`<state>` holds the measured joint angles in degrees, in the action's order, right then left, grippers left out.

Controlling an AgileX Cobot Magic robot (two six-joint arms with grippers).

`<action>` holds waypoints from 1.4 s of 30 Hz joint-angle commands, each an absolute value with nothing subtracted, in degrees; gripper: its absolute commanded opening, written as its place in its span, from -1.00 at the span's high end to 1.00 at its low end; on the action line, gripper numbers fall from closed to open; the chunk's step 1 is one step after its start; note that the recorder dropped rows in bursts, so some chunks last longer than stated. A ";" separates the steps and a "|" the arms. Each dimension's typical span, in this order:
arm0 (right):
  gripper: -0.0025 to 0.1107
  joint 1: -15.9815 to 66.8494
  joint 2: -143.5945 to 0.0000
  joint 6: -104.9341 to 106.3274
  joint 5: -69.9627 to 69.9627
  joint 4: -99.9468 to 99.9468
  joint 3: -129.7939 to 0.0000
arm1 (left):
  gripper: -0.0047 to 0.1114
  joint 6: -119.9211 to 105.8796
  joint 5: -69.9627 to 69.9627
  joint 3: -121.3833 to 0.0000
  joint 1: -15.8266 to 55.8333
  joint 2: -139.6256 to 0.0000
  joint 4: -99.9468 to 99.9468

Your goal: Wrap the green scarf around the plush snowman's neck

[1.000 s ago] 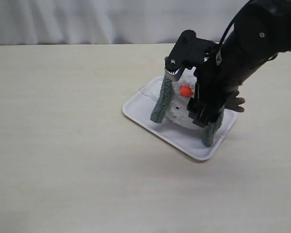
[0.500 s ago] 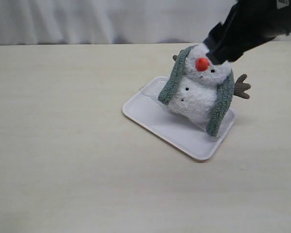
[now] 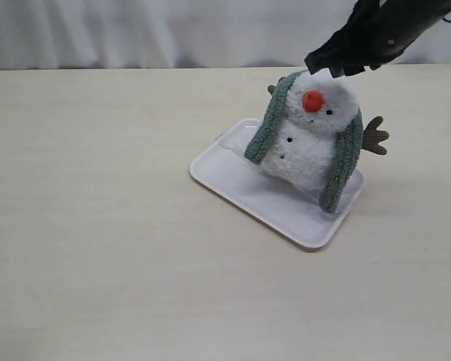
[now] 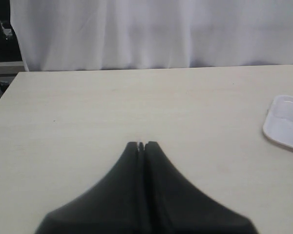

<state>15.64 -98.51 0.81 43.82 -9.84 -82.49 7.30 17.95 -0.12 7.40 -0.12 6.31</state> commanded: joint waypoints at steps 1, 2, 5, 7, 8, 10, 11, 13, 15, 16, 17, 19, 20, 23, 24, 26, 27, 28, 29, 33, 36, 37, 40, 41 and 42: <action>0.31 15.17 -102.01 3.00 43.54 -7.83 -85.10 | 0.92 7.31 17.42 0.00 7.35 0.00 5.92; 0.30 15.17 -103.94 3.98 44.76 -7.47 -85.52 | 0.92 7.31 17.42 0.00 7.35 0.00 5.92; 0.31 15.33 -106.49 7.84 46.90 -3.71 -85.91 | 0.92 7.31 17.42 0.00 7.35 0.00 5.92; 0.31 15.49 -106.60 10.24 48.38 -1.36 -85.91 | 0.92 7.31 17.42 0.00 7.35 0.00 5.92; 0.31 15.49 -106.60 11.40 49.30 0.00 -85.91 | 0.92 7.31 17.42 0.00 7.35 0.00 5.92; 0.39 15.49 -106.49 13.40 54.39 1.64 -85.91 | 0.92 7.31 17.42 0.00 7.35 0.00 5.92; 0.46 15.49 -106.49 14.62 57.09 1.79 -85.91 | 0.92 7.31 17.42 0.00 7.35 0.00 5.92; 0.58 15.49 -106.49 16.33 61.51 2.39 -85.91 | 0.92 7.31 17.42 0.00 7.35 0.00 5.92; 0.77 15.49 -106.26 18.57 64.01 6.12 -85.42 | 0.92 7.31 17.42 0.00 7.35 0.00 5.92; 0.87 16.05 -105.80 21.75 64.68 9.88 -84.23 | 0.92 7.31 17.42 0.00 7.35 0.00 5.92; 0.88 16.30 -105.46 21.90 64.57 10.01 -83.69 | 0.92 7.31 17.42 0.00 7.35 0.00 5.92; 0.88 17.20 -104.51 21.42 63.04 8.91 -82.41 | 0.92 7.31 17.42 0.00 7.35 0.00 5.92; 0.88 17.47 -104.25 20.64 62.41 8.22 -82.01 | 0.92 7.31 17.42 0.00 7.35 0.00 5.92; 0.88 17.47 -103.07 20.09 61.35 8.21 -81.24 | 0.92 7.19 17.42 0.00 7.37 0.00 6.17; 0.88 17.47 -102.65 20.09 61.35 7.85 -81.10 | 0.92 7.18 17.42 0.00 7.37 0.00 7.89; 0.88 17.47 -101.86 19.88 60.91 7.70 -80.97 | 0.92 7.08 17.42 0.00 7.37 0.00 17.16; 0.88 17.47 -101.70 19.88 60.73 7.70 -80.97 | 0.92 7.08 17.42 0.00 7.37 0.00 19.00; 0.88 17.47 -101.65 19.88 60.58 7.70 -80.97 | 0.92 7.08 17.42 0.00 7.37 0.00 20.63; 0.88 17.47 -101.65 19.88 60.47 7.70 -80.97 | 0.92 7.08 17.42 0.00 7.37 0.00 21.15; 0.88 17.47 -101.65 19.88 60.04 7.70 -80.97 | 0.92 9.72 8.22 0.00 7.37 0.00 20.86; 0.88 17.47 -101.65 19.88 59.88 7.70 -80.97 | 0.92 14.84 -2.48 0.00 7.37 0.00 5.72; 0.88 17.47 -101.65 19.88 59.88 7.70 -80.97 | 0.92 14.84 -6.29 0.00 7.37 0.00 5.29; 0.88 17.47 -101.65 19.88 59.88 7.70 -80.97 | 0.92 16.00 -15.95 0.00 7.37 0.00 5.29; 0.88 17.47 -101.65 19.88 59.88 7.70 -80.97 | 0.92 16.29 -17.65 0.00 7.37 0.00 5.29; 0.88 17.47 -101.65 19.88 59.88 7.70 -80.97 | 0.92 16.28 -20.22 0.00 7.37 0.00 5.29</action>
